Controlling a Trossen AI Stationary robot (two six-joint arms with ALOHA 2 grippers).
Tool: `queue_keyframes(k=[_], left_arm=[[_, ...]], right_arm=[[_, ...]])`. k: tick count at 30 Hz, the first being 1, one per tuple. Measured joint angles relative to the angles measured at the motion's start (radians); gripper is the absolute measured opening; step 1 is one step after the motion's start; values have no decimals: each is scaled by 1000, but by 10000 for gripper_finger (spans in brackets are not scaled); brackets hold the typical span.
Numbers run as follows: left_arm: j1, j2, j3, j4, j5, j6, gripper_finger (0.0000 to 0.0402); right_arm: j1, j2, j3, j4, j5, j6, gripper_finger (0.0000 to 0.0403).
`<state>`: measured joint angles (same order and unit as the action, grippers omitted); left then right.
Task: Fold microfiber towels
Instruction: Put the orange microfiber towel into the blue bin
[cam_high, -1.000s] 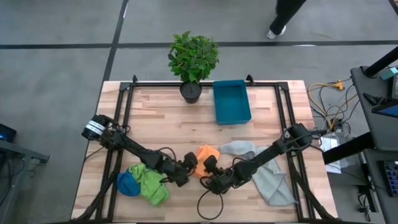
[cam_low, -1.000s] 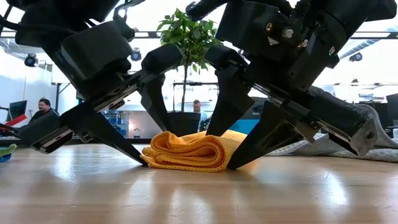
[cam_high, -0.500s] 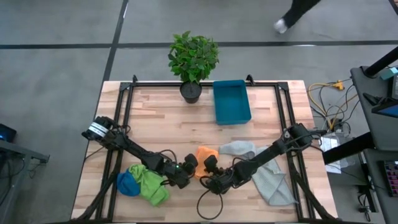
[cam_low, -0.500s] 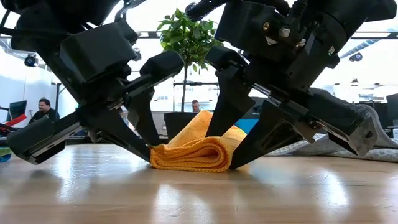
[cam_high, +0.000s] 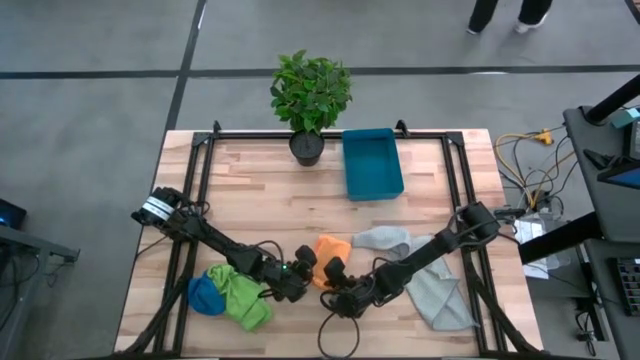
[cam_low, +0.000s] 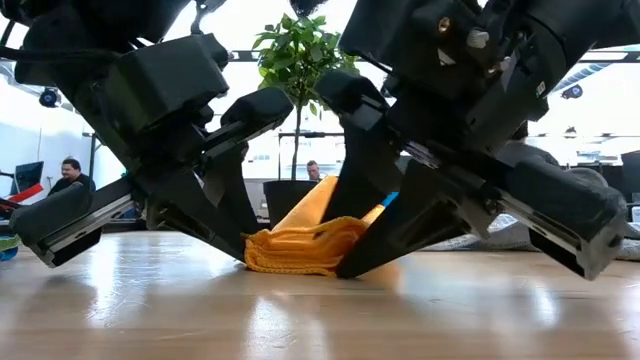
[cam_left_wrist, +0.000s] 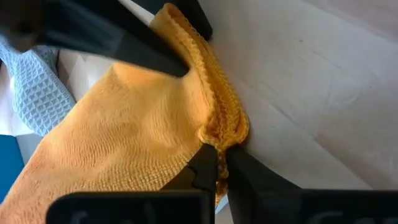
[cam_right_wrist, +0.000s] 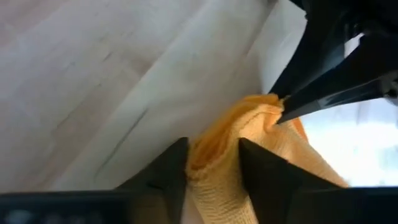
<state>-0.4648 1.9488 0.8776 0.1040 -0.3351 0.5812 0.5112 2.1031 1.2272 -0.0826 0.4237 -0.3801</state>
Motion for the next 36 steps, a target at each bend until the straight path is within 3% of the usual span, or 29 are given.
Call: queue_keyframes(k=[5,12,26,36], left_arm=[[-1,-3,2,0,-6,-2,1],[4,-113,5,-11,-11,-3,0],[19,-526,1,-108,14,-69,0],[62,-646,48,-107,29,-185,0]], right_arm=[[-11,-4,-1,-11,-10,78,22],[-16,-61,19,-90,-10,104,14],[-24,-326,110,-277,-41,263,12],[-51,-506,106,-329,-39,303,12]])
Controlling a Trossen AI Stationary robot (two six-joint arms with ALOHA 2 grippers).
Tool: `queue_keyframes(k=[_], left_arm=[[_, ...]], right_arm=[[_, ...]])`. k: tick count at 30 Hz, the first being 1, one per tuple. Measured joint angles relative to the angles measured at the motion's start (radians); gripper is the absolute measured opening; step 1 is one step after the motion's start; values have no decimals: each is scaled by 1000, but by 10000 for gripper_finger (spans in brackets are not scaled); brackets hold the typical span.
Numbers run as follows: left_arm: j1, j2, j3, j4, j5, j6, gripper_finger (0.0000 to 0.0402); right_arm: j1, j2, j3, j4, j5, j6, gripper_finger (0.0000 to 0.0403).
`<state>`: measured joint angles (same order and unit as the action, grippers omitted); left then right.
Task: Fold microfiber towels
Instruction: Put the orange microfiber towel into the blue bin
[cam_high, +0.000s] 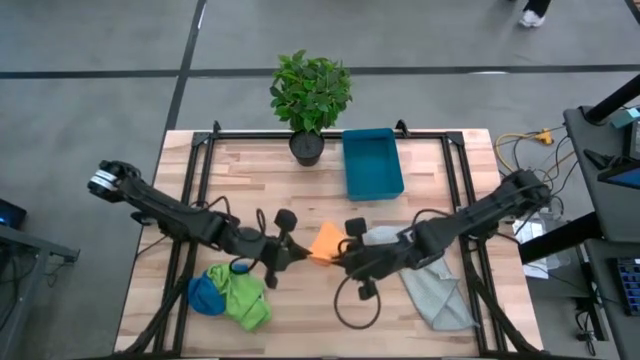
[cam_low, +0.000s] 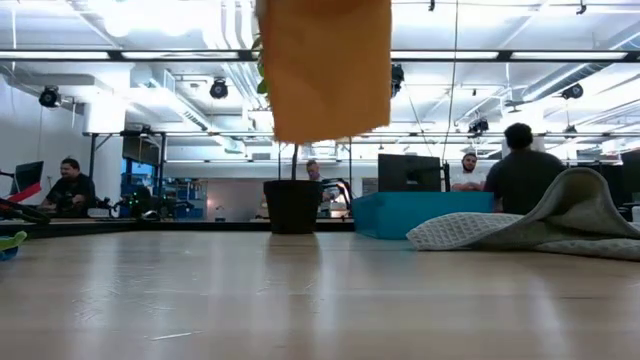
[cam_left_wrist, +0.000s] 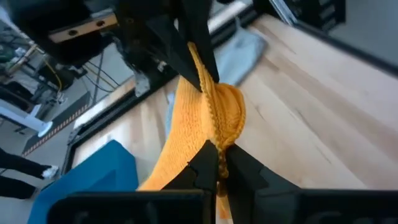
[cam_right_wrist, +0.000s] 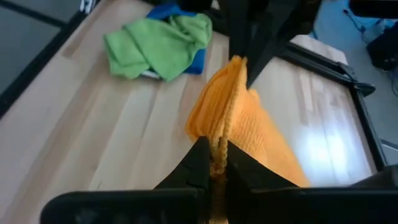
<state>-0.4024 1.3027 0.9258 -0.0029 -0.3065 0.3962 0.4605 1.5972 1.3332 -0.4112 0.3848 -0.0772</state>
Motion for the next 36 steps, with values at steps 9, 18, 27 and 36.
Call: queue_keyframes(k=[9,18,27,36], left_arm=[[63,-2,97,-8,37,-27,0],[205,52,139,2,119,-17,0],[324,198,245,-7,197,-24,0],[470,353,394,8,246,-58,0]], right_arm=[[-16,-99,0,-32,-4,25,12],[-58,-168,-2,-204,88,247,12],[-129,-265,-75,-263,108,297,12],[-293,-541,-347,-174,99,315,12]])
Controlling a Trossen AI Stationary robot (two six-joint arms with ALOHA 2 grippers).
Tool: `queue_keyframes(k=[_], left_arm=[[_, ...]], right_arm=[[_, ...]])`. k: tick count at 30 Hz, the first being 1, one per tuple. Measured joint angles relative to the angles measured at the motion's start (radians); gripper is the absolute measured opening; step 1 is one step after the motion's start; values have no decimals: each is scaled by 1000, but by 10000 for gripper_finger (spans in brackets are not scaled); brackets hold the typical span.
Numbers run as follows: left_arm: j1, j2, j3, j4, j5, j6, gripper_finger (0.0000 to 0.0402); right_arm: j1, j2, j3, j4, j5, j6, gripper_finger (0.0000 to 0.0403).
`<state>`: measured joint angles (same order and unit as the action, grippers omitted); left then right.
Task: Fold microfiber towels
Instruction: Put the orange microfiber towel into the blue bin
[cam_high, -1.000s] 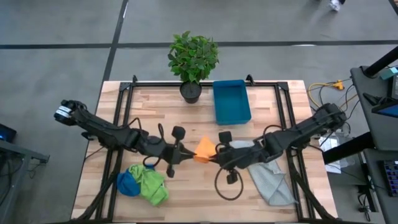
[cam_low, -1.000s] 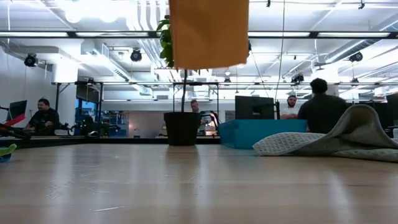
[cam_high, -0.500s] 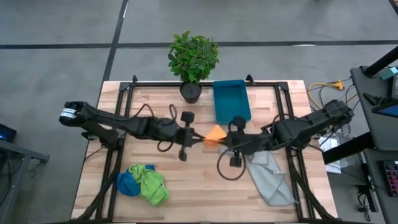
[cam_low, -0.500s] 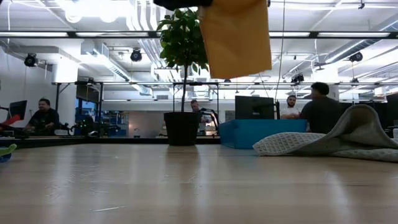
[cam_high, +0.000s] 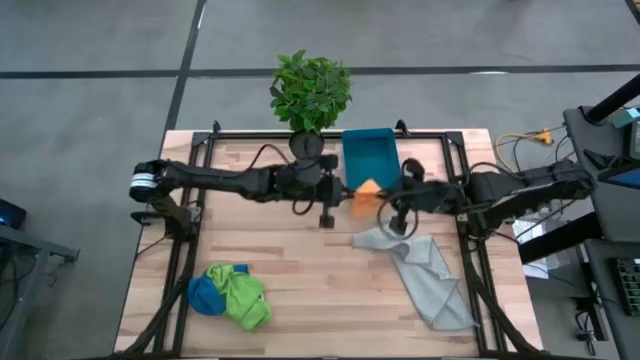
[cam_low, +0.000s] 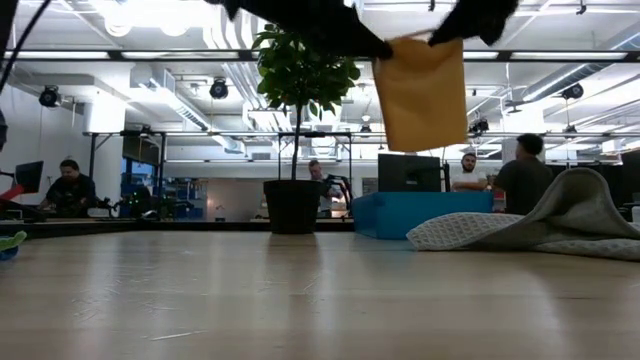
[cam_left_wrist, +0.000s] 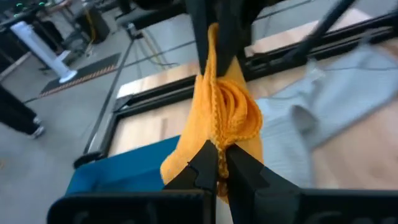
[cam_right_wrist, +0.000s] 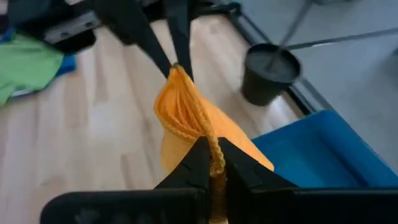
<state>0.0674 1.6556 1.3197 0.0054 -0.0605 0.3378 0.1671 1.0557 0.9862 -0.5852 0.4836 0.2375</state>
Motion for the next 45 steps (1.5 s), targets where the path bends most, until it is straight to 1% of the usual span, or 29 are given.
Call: queue_keyframes(k=[2,5,7,9,12,16,19,23,27,32,35,36,38,41,43,45], left_arm=[[34,27,21,12,6,0,0],[70,72,41,59,10,6,0],[89,100,46,72,9,6,0],[108,127,55,91,7,-11,0],[130,161,69,98,-1,-42,0],[152,191,86,99,-67,-43,0],[174,218,103,98,-80,-43,0],[188,250,105,100,-87,-47,0],[197,263,101,94,-72,-123,0],[226,263,96,83,-16,-252,0],[243,263,95,90,-8,-266,0],[247,263,95,91,-7,-256,0],[252,263,93,101,-10,-190,0],[256,263,93,143,-40,-3,0],[256,263,93,180,-89,128,0],[258,263,94,232,-185,241,0]], right_arm=[[-50,-57,-64,50,-6,0,12],[-132,-119,-147,123,-48,-4,12],[-190,-134,-188,166,-85,8,12],[-248,-134,-216,173,-112,25,12],[-325,-118,-233,182,-138,20,12],[-414,-83,-237,223,-173,-39,12],[-479,-42,-237,249,-220,-62,12],[-539,22,-237,259,-246,-62,12],[-577,68,-237,279,-327,-48,12],[-616,102,-237,288,-392,-6,12],[-637,115,-236,301,-405,-31,12],[-642,119,-236,307,-407,-49,12],[-654,123,-237,334,-407,-83,12],[-674,129,-238,410,-360,-135,12],[-685,135,-238,466,-300,-186,12],[-696,141,-238,529,-254,-267,12]])
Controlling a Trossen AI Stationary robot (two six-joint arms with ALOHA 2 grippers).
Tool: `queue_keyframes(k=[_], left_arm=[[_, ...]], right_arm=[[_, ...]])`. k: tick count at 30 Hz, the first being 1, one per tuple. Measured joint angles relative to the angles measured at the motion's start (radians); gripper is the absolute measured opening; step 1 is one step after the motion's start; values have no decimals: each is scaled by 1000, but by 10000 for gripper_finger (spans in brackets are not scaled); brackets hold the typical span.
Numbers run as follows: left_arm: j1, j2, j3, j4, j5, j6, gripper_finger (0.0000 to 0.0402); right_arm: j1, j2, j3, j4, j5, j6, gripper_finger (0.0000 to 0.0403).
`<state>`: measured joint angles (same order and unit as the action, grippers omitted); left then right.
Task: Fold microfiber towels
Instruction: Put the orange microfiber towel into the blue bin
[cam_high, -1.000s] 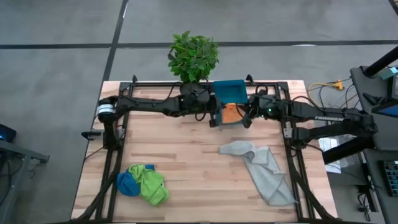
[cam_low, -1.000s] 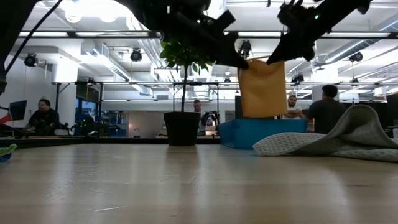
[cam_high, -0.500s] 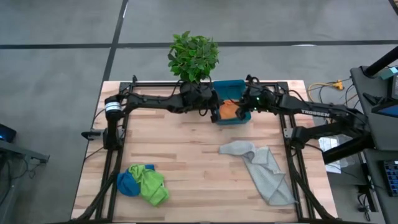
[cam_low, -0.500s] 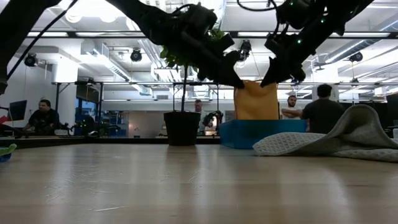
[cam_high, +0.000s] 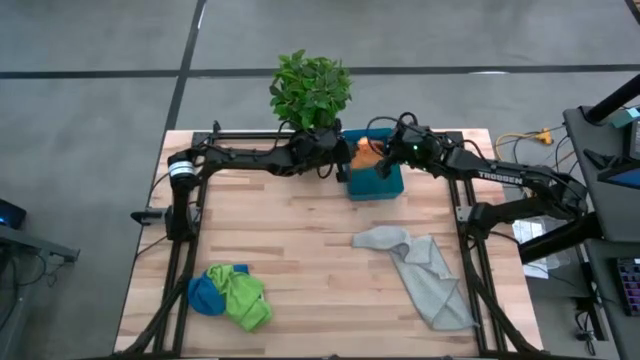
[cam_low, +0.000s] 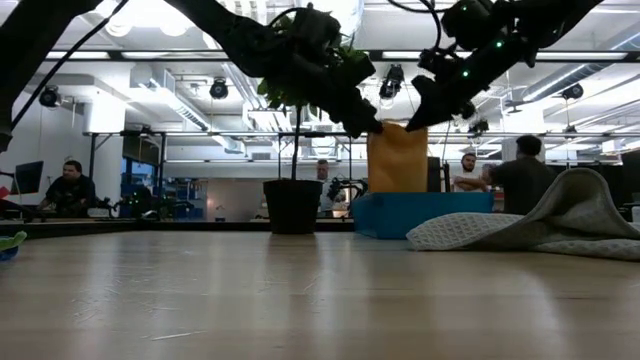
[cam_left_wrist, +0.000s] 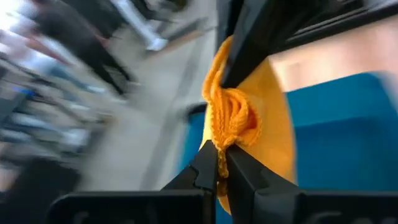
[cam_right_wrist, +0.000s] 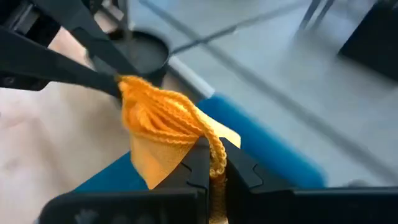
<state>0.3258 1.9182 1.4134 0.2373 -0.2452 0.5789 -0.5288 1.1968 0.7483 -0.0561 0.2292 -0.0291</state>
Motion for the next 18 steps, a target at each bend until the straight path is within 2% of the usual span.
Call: queue_keyframes(k=[3,7,12,18], left_arm=[[17,15,4,93,-104,211,0],[24,75,8,111,-131,437,0],[-4,184,3,107,-121,598,0],[-59,202,4,64,-123,725,0]], right_arm=[[-13,30,-7,125,25,-147,12],[-15,103,-65,224,38,-265,12],[-7,182,-132,201,32,-267,12],[18,146,-150,122,10,-208,12]])
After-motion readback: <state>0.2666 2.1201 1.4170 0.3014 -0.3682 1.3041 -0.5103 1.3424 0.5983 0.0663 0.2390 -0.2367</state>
